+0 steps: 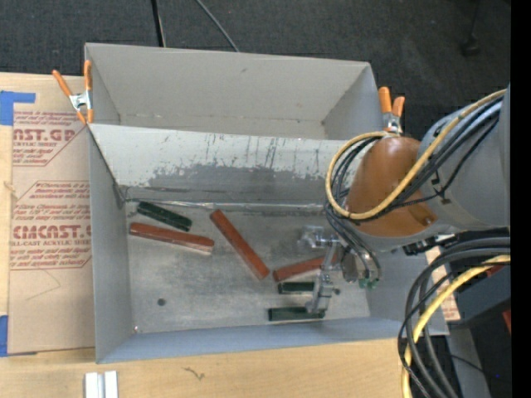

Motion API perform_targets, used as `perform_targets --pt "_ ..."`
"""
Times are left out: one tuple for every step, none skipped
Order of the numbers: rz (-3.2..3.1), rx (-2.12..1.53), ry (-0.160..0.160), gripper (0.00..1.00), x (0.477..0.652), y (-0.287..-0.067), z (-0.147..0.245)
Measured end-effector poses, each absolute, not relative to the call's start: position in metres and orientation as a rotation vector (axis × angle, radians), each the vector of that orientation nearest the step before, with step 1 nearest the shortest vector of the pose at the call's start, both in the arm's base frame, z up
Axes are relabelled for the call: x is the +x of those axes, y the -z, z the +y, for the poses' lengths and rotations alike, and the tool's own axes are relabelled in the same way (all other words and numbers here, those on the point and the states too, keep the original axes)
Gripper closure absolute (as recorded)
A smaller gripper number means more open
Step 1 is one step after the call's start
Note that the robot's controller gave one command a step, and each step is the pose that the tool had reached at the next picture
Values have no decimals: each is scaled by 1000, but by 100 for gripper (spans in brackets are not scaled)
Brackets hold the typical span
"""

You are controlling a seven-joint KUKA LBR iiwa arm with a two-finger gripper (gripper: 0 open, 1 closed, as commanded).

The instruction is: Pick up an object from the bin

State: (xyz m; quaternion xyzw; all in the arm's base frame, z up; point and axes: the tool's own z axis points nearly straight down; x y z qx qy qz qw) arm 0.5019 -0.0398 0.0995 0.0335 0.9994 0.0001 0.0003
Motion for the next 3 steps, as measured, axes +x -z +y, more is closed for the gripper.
perform_targets --pt "3140 187 -1 0 494 -68 -44" --pt "3137 186 0 0 494 -68 -44" --pt "3137 184 -1 100 495 -71 -44"
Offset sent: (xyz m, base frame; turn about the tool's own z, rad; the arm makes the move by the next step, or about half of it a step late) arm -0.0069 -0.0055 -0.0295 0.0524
